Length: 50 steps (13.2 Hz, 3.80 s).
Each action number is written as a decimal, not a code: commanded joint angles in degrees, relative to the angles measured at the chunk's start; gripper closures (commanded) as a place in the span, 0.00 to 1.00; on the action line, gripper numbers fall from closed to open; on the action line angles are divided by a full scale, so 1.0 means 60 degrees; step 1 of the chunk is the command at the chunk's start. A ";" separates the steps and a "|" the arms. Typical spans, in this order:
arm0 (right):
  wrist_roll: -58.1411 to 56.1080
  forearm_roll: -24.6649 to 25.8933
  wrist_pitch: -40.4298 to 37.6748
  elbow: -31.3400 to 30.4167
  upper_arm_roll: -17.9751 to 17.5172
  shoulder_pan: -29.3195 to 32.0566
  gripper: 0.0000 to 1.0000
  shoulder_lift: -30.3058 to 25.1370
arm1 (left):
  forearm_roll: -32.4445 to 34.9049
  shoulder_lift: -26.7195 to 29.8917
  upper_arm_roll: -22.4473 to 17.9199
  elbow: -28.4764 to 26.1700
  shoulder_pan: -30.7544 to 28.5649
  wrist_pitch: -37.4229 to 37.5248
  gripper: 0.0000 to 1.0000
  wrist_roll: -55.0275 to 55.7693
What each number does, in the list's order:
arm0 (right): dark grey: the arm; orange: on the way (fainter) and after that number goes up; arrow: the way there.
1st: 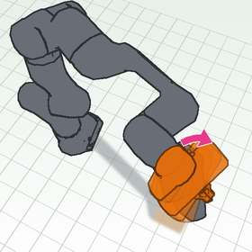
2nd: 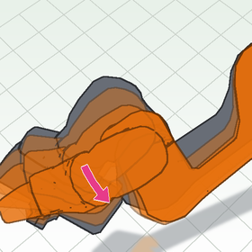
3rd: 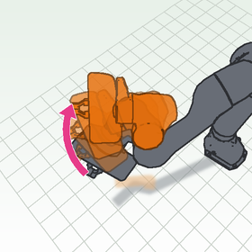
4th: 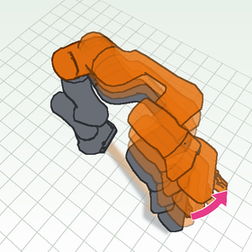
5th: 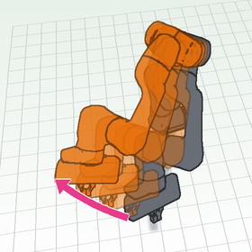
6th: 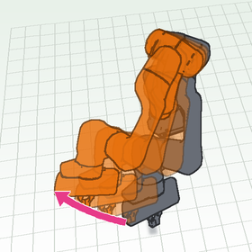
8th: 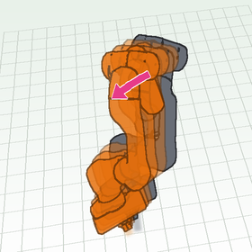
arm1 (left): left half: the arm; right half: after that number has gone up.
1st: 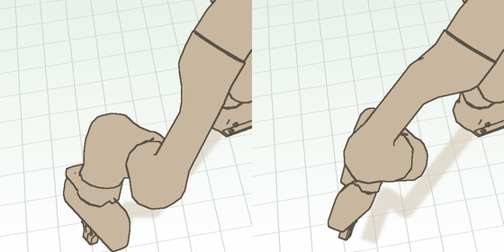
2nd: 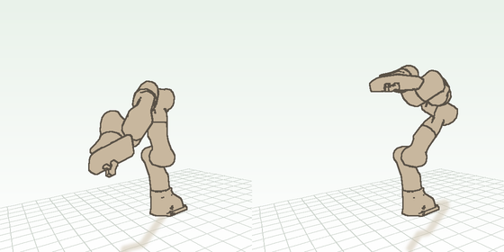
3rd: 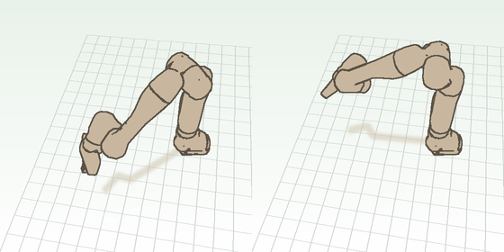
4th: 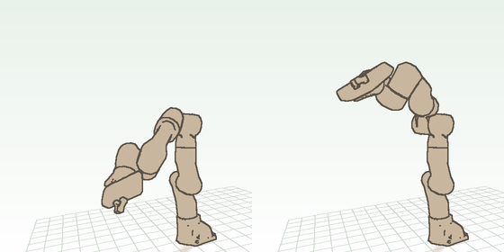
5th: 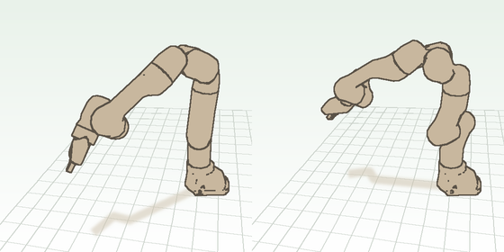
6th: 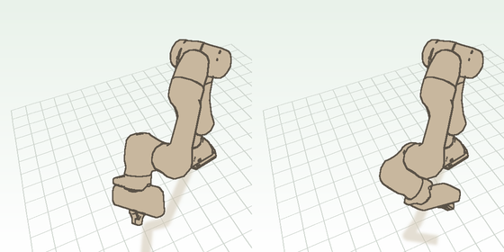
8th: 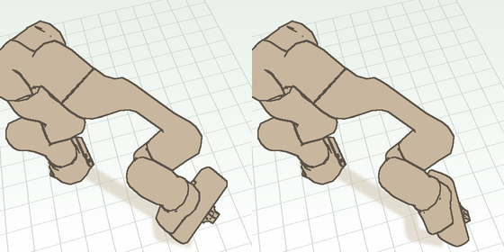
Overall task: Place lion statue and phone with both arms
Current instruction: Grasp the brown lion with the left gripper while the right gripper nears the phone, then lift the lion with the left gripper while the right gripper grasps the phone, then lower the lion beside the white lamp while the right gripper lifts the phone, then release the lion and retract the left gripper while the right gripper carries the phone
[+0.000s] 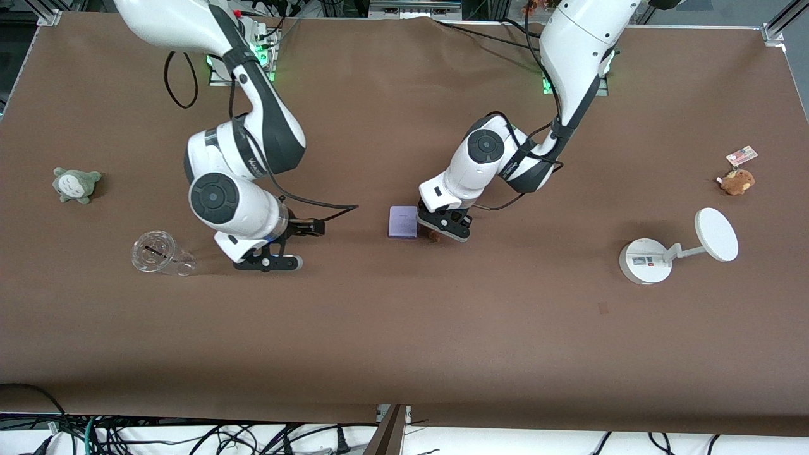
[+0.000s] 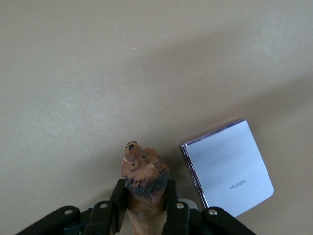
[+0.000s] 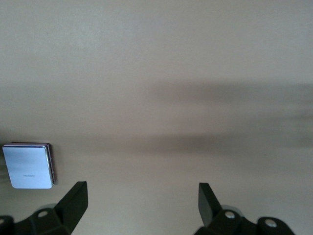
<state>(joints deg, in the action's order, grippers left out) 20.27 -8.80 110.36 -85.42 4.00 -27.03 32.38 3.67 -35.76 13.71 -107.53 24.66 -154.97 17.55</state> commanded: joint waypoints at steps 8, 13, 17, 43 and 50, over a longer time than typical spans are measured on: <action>0.1688 -0.0233 0.2375 0.0130 0.0051 -0.1703 0.00 0.1457 | 0.0340 0.3161 0.0030 0.0109 -0.1806 0.5361 0.80 -0.0084; 0.2904 -0.0087 0.3403 0.0188 0.0066 -0.2934 0.00 0.2089 | 0.0384 0.2900 0.0015 -0.0007 -0.3623 0.5598 0.76 -0.1468; 0.3388 -0.0072 0.3418 0.0188 0.0080 -0.3536 0.00 0.2250 | 0.0413 0.1773 -0.0014 0.0007 -0.4809 0.5220 0.77 -0.3186; 0.1400 0.0411 0.4063 0.0203 0.1340 -0.2604 0.55 0.2558 | 0.0369 0.3363 0.0352 0.0693 -0.5662 0.8022 0.00 -0.4962; -0.0302 0.0514 0.3757 0.0203 0.1340 -0.0242 0.55 0.2529 | 0.0296 0.4701 0.0206 0.3079 -0.5838 1.1190 0.00 -0.5108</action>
<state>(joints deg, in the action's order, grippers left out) 19.57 -6.20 134.75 -84.25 12.87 -30.14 48.48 4.57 -6.90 14.85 -94.33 -10.10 -92.92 -12.39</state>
